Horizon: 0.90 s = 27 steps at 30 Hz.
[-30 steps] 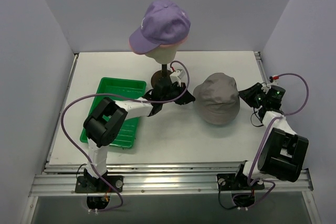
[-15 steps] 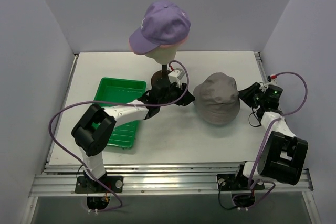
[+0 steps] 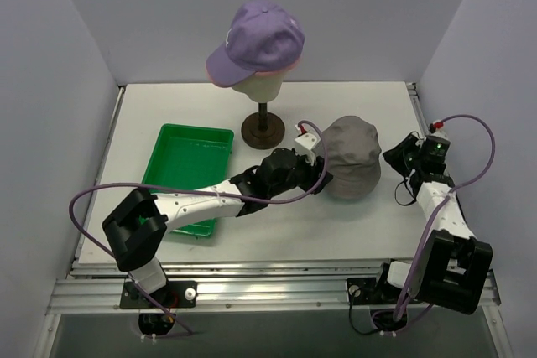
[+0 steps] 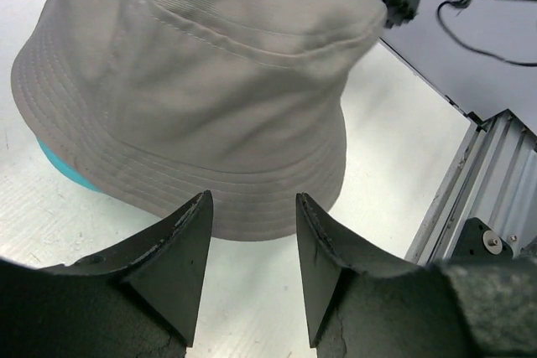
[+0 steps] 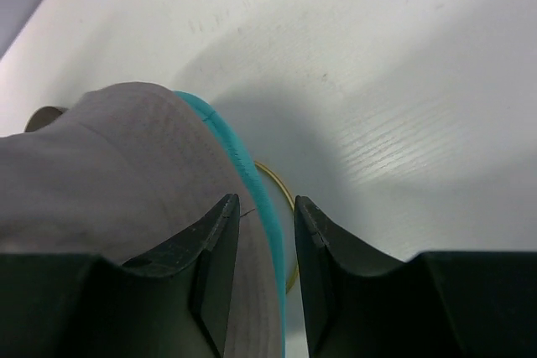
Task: Stack the hats
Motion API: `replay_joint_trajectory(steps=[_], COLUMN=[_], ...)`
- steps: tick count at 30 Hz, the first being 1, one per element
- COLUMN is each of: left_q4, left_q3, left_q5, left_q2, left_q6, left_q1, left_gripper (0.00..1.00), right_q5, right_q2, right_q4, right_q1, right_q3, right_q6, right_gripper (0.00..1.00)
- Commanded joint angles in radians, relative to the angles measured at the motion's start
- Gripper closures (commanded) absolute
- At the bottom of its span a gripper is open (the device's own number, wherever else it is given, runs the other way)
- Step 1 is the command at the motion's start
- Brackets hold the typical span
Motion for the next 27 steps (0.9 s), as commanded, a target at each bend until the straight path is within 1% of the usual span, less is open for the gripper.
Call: replay_joint_trajectory(steps=[1, 4, 9, 11, 13, 15, 16, 17, 22, 27], left_q4=[-0.013, -0.002, 0.071, 0.091, 0.128, 0.133, 0.131, 0.134, 0.168, 0.157], left_q3=[-0.009, -0.004, 0.038, 0.051, 0.054, 0.061, 0.071, 0.072, 0.081, 0.092], left_q5=[-0.129, -0.181, -0.186, -0.212, -0.245, -0.266, -0.298, -0.313, -0.347, -0.358], left_q2=[-0.058, -0.047, 0.025, 0.062, 0.097, 0.12, 0.144, 0.155, 0.22, 0.25], left_q6=[0.052, 0.071, 0.075, 0.09, 0.102, 0.107, 0.107, 0.111, 0.116, 0.105], left_q1=[-0.062, -0.124, -0.167, -0.19, -0.204, -0.21, -0.21, -0.21, -0.21, -0.208], left_gripper=[0.48, 0.47, 0.47, 0.47, 0.47, 0.46, 0.46, 0.46, 0.46, 0.46], right_q5=[0.077, 0.088, 0.091, 0.104, 0.114, 0.083, 0.03, 0.011, 0.02, -0.012], right_q2=[-0.13, -0.185, -0.262, -0.287, -0.313, -0.331, -0.336, -0.334, -0.316, -0.305], right_q4=[-0.087, -0.147, -0.187, -0.257, -0.285, -0.27, -0.256, -0.245, -0.249, -0.238], right_q1=[-0.004, -0.008, -0.008, -0.008, -0.008, -0.007, -0.004, 0.002, 0.074, 0.107], right_q3=[0.073, 0.108, 0.147, 0.179, 0.231, 0.245, 0.256, 0.265, 0.316, 0.322], right_q6=[-0.029, -0.041, -0.047, -0.065, -0.072, -0.064, -0.055, -0.055, -0.079, -0.078], right_gripper=[0.71, 0.7, 0.68, 0.67, 0.67, 0.66, 0.66, 0.66, 0.65, 0.64])
